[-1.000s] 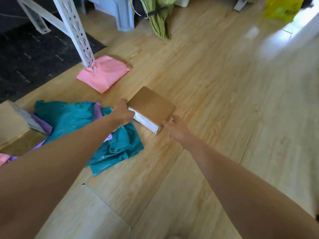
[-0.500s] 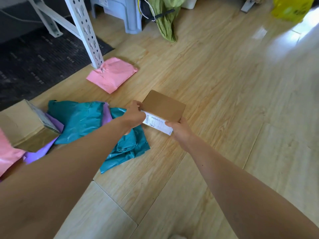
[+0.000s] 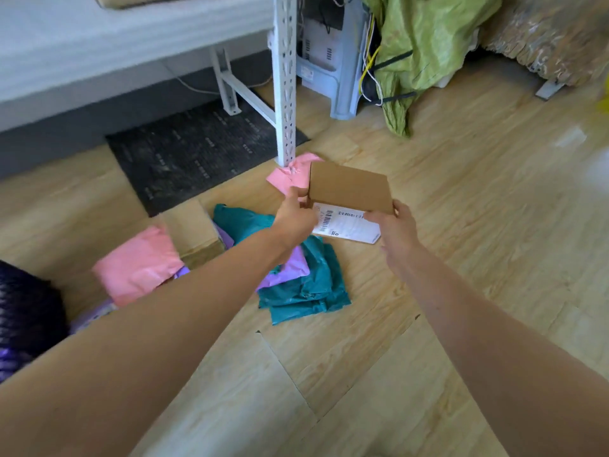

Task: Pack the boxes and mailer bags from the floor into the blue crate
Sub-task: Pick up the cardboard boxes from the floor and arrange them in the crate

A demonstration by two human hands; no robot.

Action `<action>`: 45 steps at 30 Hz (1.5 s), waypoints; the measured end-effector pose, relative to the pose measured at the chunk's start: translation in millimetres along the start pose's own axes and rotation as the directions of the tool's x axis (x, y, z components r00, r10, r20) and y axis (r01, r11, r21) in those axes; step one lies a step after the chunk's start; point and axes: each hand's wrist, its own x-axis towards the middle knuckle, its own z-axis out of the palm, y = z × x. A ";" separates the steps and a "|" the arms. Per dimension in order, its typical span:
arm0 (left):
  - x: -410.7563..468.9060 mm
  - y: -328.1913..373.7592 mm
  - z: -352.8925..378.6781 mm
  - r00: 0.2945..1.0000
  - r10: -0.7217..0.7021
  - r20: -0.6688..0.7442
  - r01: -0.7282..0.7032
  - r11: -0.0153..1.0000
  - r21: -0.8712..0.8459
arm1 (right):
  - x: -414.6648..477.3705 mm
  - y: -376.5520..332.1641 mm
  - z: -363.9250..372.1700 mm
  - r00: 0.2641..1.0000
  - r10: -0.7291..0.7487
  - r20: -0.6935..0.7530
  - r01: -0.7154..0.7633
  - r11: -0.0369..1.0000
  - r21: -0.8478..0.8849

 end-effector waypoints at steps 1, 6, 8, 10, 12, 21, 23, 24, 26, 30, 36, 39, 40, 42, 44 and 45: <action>-12.4 6.1 -17.7 1.000 0.017 -0.020 -0.018 1.000 -0.005 | -9.2 -8.5 15.1 0.999 -0.012 0.030 0.012 1.000 0.006; -73.6 23.0 -109.8 0.982 0.091 -0.163 -0.095 0.995 -0.015 | -63.8 -38.5 92.3 0.971 -0.066 0.229 0.063 0.998 0.022; -102.3 27.0 -148.7 0.978 0.060 -0.199 -0.063 0.998 -0.010 | -90.9 -48.8 123.0 0.954 -0.086 0.287 0.087 0.996 0.010; -128.0 26.6 -186.3 0.968 0.056 -0.243 -0.061 0.998 -0.011 | -117.9 -56.9 150.7 0.930 -0.104 0.352 0.120 0.992 -0.026; -155.9 26.3 -223.1 0.955 0.068 -0.287 -0.073 0.997 -0.009 | -149.3 -64.1 176.9 0.894 -0.110 0.434 0.153 0.986 -0.066; -291.7 22.4 -382.9 0.837 0.051 -0.545 -0.048 0.999 0.020 | -302.0 -84.3 295.8 0.632 -0.290 0.718 0.509 0.855 -0.103; -320.2 14.6 -410.4 0.820 0.028 -0.571 -0.041 0.999 -0.010 | -334.5 -81.8 320.2 0.567 -0.308 0.764 0.575 0.812 -0.099; -330.8 8.5 -423.6 0.817 0.017 -0.576 -0.047 0.998 -0.037 | -347.5 -78.5 332.4 0.547 -0.315 0.775 0.601 0.793 -0.102; -346.7 -6.0 -448.2 0.813 -0.031 -0.582 -0.035 0.994 -0.101 | -370.9 -69.8 353.8 0.522 -0.300 0.798 0.629 0.768 -0.123; -360.5 -43.0 -483.5 0.808 -0.158 -0.568 0.025 0.972 -0.235 | -397.8 -45.5 386.5 0.507 -0.268 0.819 0.660 0.732 -0.169; -346.3 -119.9 -512.8 0.732 -0.316 -0.604 0.039 0.904 -0.426 | -401.4 7.5 424.7 0.548 -0.157 0.821 0.673 0.667 -0.322; -329.8 -156.6 -515.8 0.696 -0.367 -0.617 0.096 0.899 -0.427 | -395.6 31.8 441.2 0.557 -0.106 0.824 0.684 0.620 -0.383; -323.2 -167.1 -515.8 0.688 -0.387 -0.614 0.111 0.892 -0.438 | -391.3 39.4 447.2 0.565 -0.096 0.819 0.687 0.605 -0.403; -308.1 -186.3 -515.2 0.682 -0.433 -0.590 0.134 0.866 -0.481 | -382.8 52.5 457.5 0.592 -0.071 0.803 0.682 0.575 -0.452; -291.0 -204.4 -516.1 0.683 -0.466 -0.562 0.153 0.844 -0.513 | -372.0 66.4 467.6 0.616 -0.038 0.787 0.674 0.543 -0.501; -283.1 -212.3 -516.3 0.688 -0.472 -0.552 0.153 0.837 -0.526 | -367.0 73.8 472.0 0.629 -0.022 0.777 0.672 0.518 -0.529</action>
